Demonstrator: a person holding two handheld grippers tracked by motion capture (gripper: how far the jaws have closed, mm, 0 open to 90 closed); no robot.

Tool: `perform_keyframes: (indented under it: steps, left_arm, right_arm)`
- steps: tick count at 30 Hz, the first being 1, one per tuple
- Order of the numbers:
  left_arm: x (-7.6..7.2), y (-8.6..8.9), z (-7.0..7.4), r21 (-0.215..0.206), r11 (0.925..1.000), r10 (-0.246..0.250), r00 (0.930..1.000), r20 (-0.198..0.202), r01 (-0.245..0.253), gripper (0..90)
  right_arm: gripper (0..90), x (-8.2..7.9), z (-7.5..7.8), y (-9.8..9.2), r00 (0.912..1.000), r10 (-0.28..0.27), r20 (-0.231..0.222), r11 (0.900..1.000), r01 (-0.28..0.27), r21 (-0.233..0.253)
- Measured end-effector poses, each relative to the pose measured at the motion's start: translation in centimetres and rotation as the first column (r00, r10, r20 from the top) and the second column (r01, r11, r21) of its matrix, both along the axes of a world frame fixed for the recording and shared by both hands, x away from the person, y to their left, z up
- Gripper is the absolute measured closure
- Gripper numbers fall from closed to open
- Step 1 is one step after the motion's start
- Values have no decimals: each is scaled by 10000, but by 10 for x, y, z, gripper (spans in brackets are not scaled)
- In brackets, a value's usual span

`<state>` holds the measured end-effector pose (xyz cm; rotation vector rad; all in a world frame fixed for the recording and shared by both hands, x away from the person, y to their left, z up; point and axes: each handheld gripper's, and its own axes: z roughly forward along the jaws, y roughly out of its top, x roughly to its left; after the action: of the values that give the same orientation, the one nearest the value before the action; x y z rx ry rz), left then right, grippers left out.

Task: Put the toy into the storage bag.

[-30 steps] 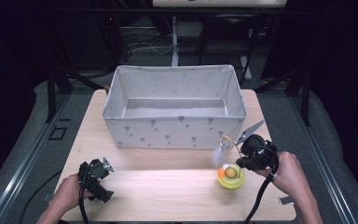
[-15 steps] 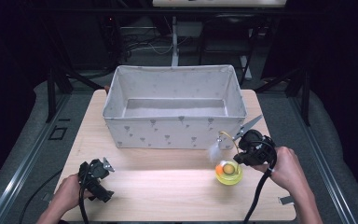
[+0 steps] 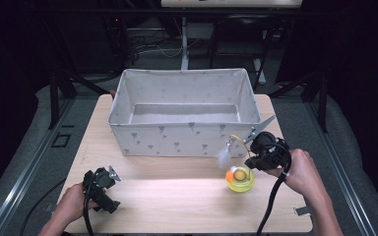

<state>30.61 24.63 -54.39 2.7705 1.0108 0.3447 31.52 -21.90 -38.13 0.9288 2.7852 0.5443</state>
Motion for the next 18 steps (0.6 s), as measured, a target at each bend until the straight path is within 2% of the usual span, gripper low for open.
perform_keyframes:
  steps: [18]
  left_arm:
    - [0, -1, -1, -11, 10000, -35, 10000, -85, 35, 2]
  right_arm:
    - [881, 9, 12, 4, 9993, 296, -214, 9996, -295, 53]
